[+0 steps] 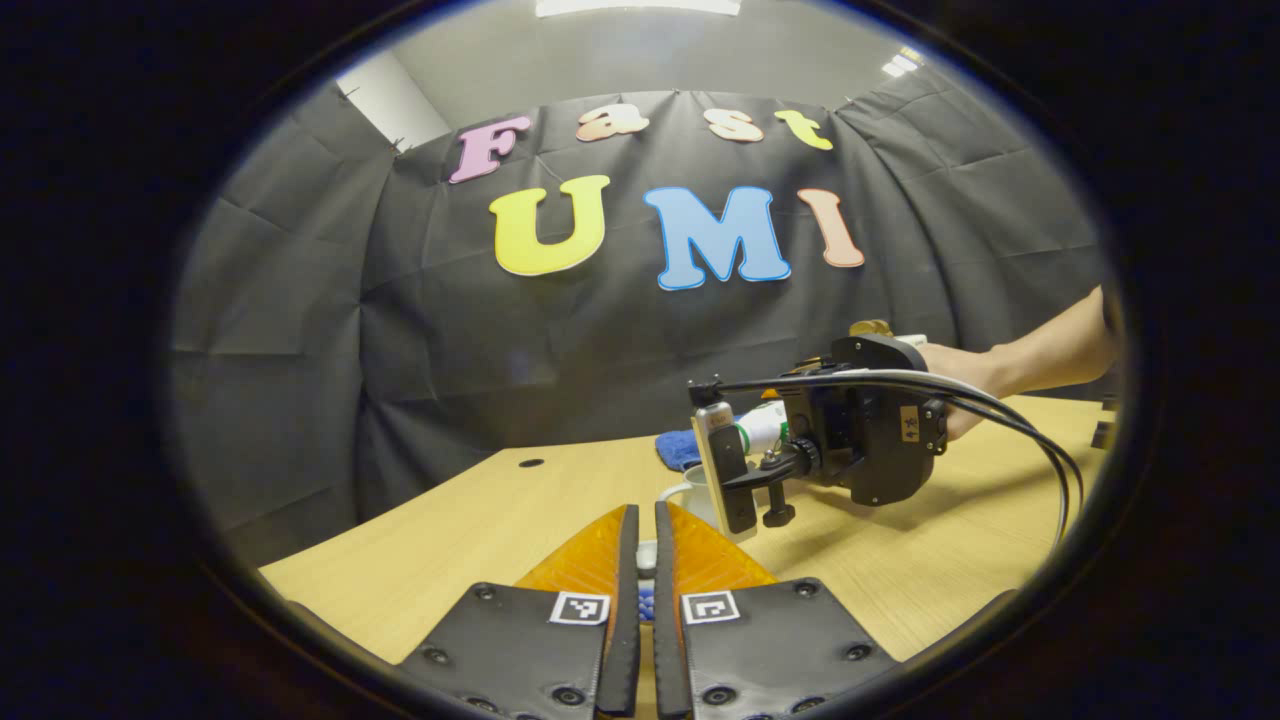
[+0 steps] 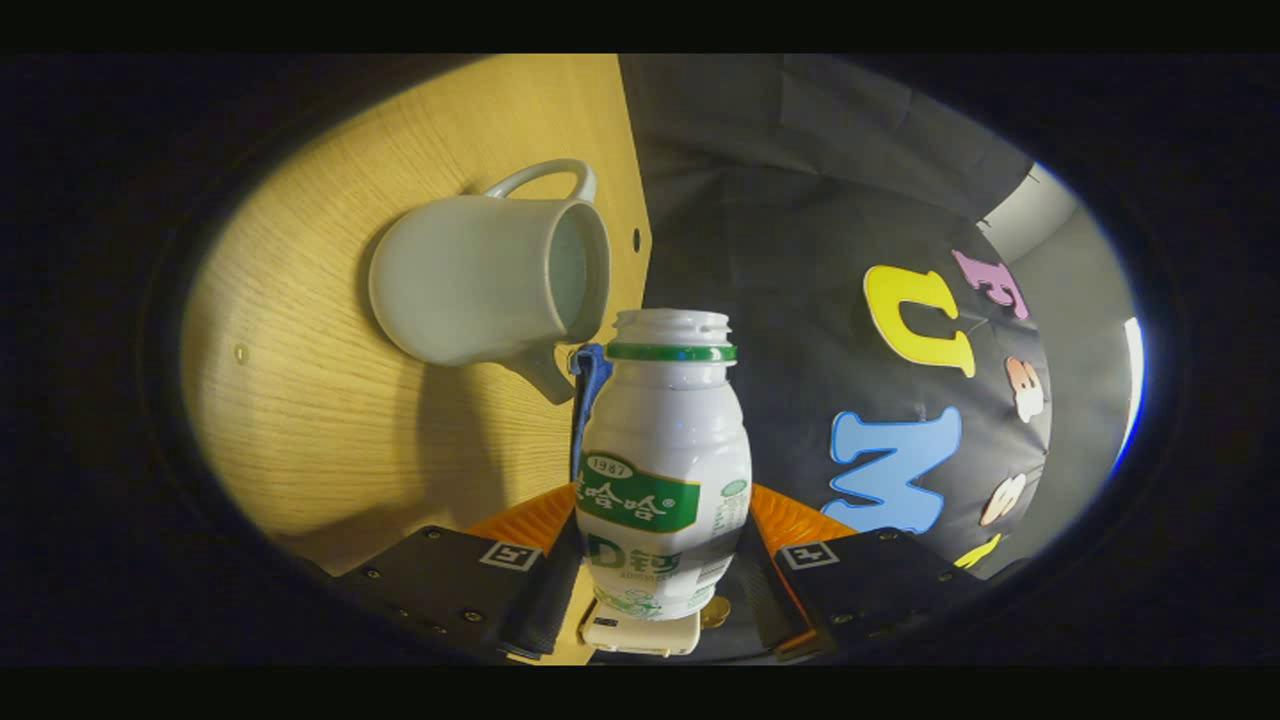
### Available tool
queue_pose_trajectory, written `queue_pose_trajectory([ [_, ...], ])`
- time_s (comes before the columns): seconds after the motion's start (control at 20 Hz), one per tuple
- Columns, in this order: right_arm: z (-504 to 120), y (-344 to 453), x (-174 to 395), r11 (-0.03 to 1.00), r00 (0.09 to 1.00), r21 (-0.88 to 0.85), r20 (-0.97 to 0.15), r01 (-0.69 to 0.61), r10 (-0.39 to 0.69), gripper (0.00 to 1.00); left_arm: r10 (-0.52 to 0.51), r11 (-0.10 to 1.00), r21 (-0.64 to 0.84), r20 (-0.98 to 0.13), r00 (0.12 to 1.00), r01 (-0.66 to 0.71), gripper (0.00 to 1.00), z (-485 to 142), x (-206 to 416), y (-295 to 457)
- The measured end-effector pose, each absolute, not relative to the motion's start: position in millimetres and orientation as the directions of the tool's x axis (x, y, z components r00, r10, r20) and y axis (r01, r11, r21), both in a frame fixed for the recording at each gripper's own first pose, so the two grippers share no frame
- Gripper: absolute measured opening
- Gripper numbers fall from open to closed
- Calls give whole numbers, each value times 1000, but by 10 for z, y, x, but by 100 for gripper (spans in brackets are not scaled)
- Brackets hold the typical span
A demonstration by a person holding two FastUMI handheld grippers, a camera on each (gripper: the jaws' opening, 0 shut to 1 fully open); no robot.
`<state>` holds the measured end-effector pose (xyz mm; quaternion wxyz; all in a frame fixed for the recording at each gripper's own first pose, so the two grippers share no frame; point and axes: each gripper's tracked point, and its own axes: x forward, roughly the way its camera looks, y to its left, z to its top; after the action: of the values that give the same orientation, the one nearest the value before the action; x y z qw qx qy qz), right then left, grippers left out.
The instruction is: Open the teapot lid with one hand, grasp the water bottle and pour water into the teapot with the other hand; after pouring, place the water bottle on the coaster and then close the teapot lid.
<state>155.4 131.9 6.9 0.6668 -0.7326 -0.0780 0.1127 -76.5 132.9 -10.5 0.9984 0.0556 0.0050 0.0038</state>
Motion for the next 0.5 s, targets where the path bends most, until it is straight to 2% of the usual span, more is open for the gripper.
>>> queue_pose_trajectory([
  [0.5, 85, 1352, 1519, -167, 958, -986, -53, -5, 282, 72, 7, 993, 118, -13, 1000, -6, 13, -114, -770, 1309],
])
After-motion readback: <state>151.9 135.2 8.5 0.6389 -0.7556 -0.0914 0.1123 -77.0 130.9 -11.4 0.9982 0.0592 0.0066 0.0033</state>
